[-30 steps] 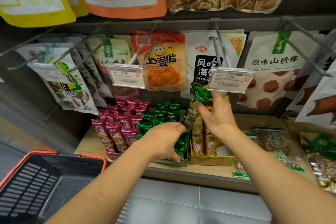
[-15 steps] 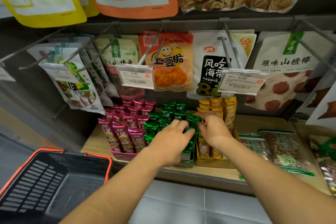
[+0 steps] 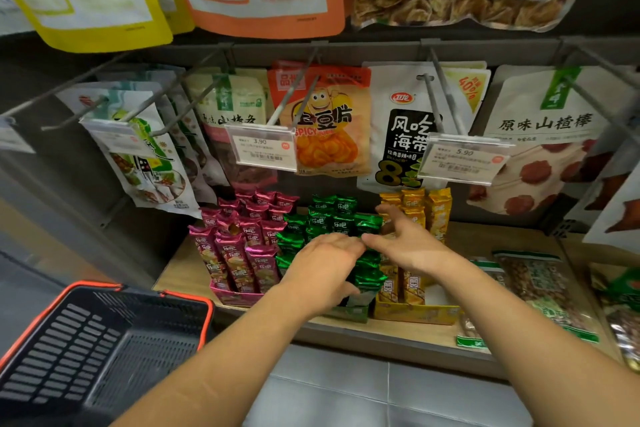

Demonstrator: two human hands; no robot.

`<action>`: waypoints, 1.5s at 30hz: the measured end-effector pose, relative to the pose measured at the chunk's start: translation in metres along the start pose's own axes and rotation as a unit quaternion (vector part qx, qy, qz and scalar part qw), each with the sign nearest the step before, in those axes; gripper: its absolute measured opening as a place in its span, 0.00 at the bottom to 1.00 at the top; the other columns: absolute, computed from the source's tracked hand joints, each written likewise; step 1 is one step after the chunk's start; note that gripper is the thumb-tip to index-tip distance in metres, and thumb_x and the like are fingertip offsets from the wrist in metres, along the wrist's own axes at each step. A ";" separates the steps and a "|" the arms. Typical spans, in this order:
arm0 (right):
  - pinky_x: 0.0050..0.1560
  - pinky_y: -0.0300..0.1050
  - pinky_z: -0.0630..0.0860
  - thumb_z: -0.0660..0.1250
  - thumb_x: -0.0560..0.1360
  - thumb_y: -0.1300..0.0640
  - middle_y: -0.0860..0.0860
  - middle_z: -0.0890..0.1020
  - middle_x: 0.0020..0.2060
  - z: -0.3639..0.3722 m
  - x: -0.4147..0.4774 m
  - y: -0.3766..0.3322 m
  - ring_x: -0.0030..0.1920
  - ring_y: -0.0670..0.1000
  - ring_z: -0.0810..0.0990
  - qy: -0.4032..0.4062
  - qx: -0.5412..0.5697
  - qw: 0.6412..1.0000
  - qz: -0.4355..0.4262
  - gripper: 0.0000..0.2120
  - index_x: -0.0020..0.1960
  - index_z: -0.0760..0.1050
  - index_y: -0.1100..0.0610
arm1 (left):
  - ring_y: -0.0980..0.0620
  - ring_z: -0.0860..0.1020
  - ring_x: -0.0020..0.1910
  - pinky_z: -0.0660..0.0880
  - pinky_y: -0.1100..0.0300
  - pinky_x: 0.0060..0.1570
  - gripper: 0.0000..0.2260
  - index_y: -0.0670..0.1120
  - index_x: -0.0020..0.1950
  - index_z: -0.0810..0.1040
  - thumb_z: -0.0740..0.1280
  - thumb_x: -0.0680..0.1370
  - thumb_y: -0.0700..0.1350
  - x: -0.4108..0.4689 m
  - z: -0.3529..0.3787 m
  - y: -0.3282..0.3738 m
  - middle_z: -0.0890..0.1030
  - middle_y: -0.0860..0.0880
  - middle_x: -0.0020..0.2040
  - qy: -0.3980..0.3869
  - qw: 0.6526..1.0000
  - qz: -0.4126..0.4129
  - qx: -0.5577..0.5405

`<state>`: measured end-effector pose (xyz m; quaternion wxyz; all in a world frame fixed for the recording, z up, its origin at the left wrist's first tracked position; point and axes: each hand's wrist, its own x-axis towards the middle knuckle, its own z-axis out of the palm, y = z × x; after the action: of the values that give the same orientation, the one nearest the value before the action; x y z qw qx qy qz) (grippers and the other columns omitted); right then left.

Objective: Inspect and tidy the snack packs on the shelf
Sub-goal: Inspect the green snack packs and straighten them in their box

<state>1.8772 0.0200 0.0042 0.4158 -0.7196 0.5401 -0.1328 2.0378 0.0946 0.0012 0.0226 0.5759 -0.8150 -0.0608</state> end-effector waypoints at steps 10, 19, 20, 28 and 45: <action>0.58 0.50 0.74 0.74 0.70 0.44 0.53 0.71 0.65 0.006 -0.024 -0.002 0.62 0.56 0.73 -0.047 -0.152 0.986 -0.052 0.31 0.68 0.62 0.39 | 0.51 0.69 0.66 0.64 0.59 0.66 0.22 0.53 0.63 0.78 0.76 0.71 0.45 -0.015 -0.036 -0.035 0.76 0.52 0.63 0.050 0.993 -0.053 -0.092; 0.53 0.53 0.75 0.65 0.77 0.43 0.53 0.69 0.64 0.022 -0.028 -0.003 0.61 0.59 0.72 0.000 -0.285 0.957 -0.058 0.21 0.67 0.63 0.40 | 0.46 0.70 0.68 0.70 0.50 0.65 0.18 0.52 0.66 0.78 0.70 0.76 0.51 -0.019 -0.025 -0.026 0.79 0.48 0.63 -0.078 0.995 -0.066 0.012; 0.53 0.54 0.75 0.64 0.78 0.44 0.54 0.69 0.64 0.023 -0.029 -0.002 0.62 0.59 0.71 0.013 -0.300 0.952 -0.066 0.20 0.68 0.63 0.39 | 0.46 0.71 0.66 0.70 0.51 0.64 0.16 0.51 0.65 0.79 0.69 0.77 0.50 -0.018 -0.028 -0.024 0.80 0.48 0.61 -0.067 0.996 -0.059 0.022; 0.64 0.55 0.72 0.55 0.82 0.46 0.56 0.67 0.70 0.023 -0.041 -0.011 0.69 0.59 0.66 0.079 -0.294 0.947 -0.107 0.21 0.74 0.63 0.44 | 0.46 0.79 0.50 0.76 0.51 0.52 0.10 0.45 0.55 0.83 0.64 0.81 0.47 -0.053 -0.091 -0.019 0.81 0.48 0.50 0.156 0.988 -0.012 -0.014; 0.36 0.40 0.76 0.55 0.77 0.34 0.46 0.82 0.34 0.035 -0.151 -0.096 0.31 0.44 0.80 -0.164 0.318 0.932 -0.056 0.18 0.41 0.79 0.39 | 0.56 0.62 0.23 0.59 0.67 0.23 0.11 0.45 0.28 0.79 0.71 0.72 0.40 -0.109 -0.120 -0.023 0.69 0.47 0.27 0.218 0.732 -0.195 -0.615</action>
<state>1.9056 0.1771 0.0924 0.6974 -0.5904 0.3532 -0.2009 2.1085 0.1811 0.1213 0.5366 0.5798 -0.4421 -0.4247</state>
